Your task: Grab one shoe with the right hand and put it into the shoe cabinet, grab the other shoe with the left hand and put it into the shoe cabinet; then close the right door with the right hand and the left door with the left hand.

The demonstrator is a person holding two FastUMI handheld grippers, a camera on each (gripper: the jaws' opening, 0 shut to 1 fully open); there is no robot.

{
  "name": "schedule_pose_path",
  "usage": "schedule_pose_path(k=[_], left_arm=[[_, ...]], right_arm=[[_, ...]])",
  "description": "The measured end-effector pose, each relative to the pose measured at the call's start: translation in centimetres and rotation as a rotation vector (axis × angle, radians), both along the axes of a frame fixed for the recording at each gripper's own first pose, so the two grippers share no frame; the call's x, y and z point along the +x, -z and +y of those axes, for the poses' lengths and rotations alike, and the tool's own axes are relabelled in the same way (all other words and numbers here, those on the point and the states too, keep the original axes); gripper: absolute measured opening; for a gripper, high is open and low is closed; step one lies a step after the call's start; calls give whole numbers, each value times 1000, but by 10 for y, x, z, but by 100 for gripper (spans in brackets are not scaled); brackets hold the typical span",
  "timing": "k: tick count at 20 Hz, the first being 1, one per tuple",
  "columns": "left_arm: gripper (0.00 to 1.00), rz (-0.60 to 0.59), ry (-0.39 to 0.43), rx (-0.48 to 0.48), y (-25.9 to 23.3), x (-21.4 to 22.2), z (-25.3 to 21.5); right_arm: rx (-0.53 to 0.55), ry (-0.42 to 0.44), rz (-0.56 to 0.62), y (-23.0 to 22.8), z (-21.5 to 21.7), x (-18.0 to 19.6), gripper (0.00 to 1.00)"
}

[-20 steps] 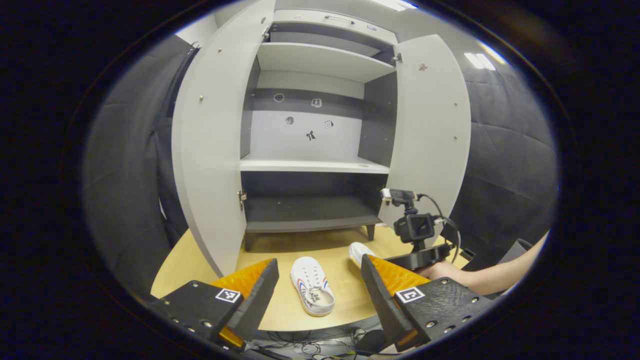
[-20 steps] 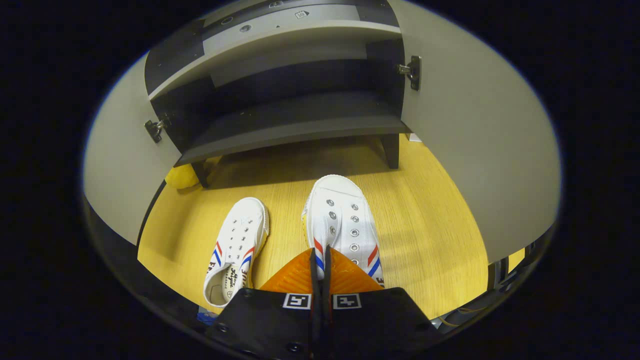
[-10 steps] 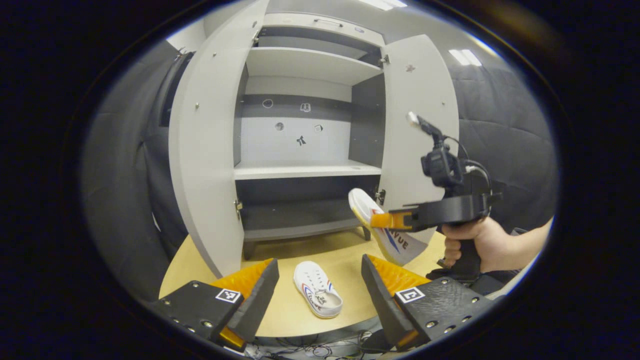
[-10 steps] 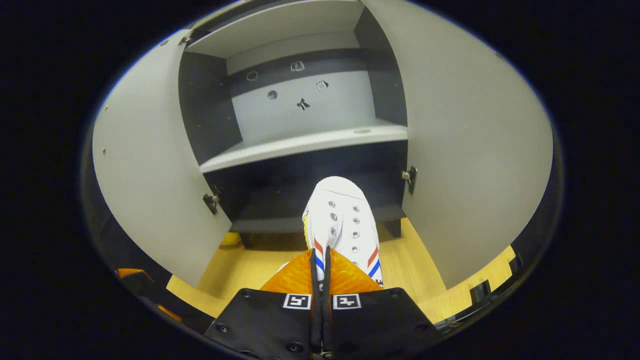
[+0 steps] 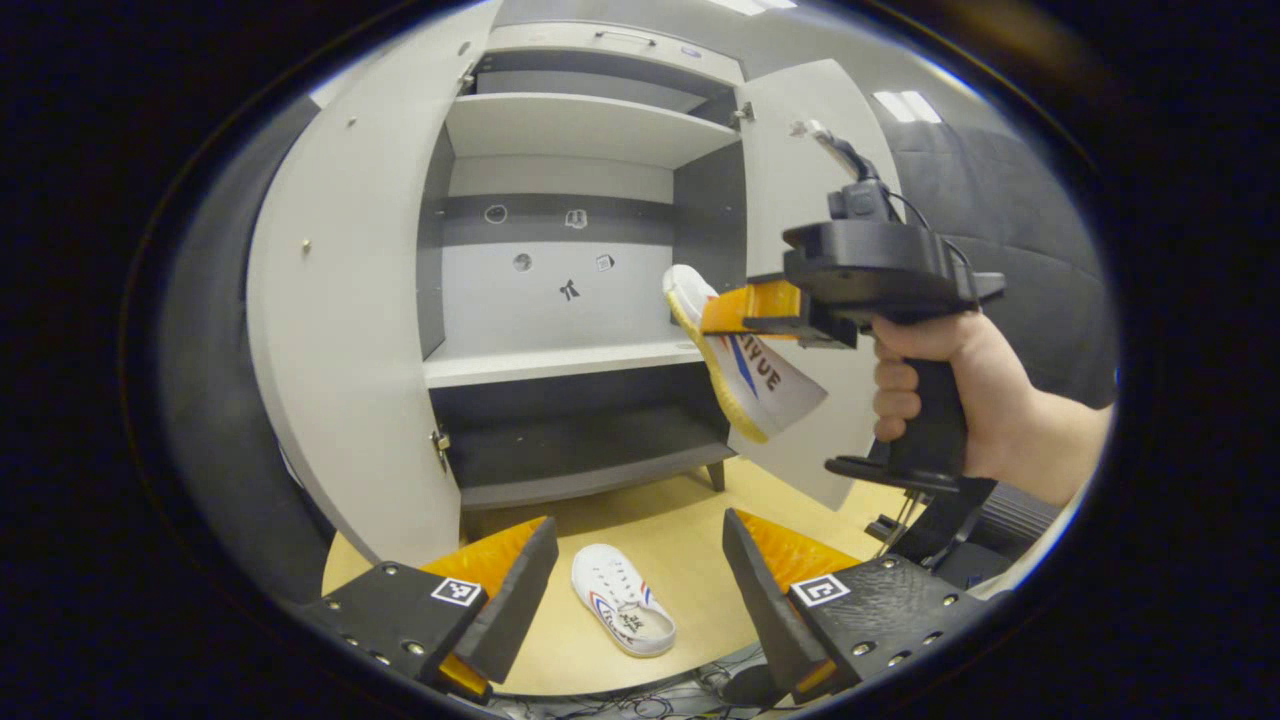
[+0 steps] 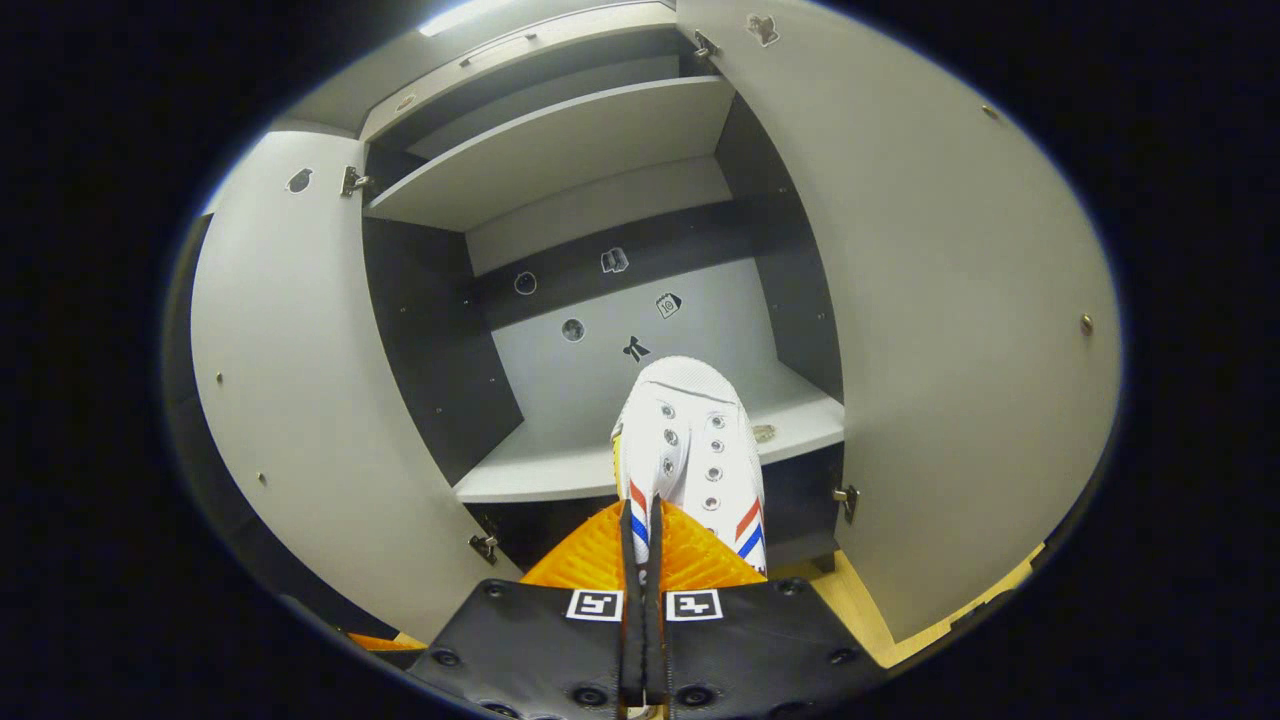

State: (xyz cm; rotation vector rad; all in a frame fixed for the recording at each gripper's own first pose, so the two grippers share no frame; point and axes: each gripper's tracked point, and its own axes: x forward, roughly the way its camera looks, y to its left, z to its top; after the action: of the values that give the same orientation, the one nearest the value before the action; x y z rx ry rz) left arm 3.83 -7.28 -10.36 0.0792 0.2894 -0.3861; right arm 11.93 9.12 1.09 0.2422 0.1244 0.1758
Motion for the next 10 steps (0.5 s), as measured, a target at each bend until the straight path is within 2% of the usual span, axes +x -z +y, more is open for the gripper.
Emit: schedule_pose_path(k=[4, 10], left_arm=[[94, -21, -13, 12, -14, 30, -4], [94, -68, -84, 10, -31, 63, 1]], right_arm=[[-3, 5, -47, -25, -8, 45, 2], [8, 31, -60, -48, -28, 125, 2]])
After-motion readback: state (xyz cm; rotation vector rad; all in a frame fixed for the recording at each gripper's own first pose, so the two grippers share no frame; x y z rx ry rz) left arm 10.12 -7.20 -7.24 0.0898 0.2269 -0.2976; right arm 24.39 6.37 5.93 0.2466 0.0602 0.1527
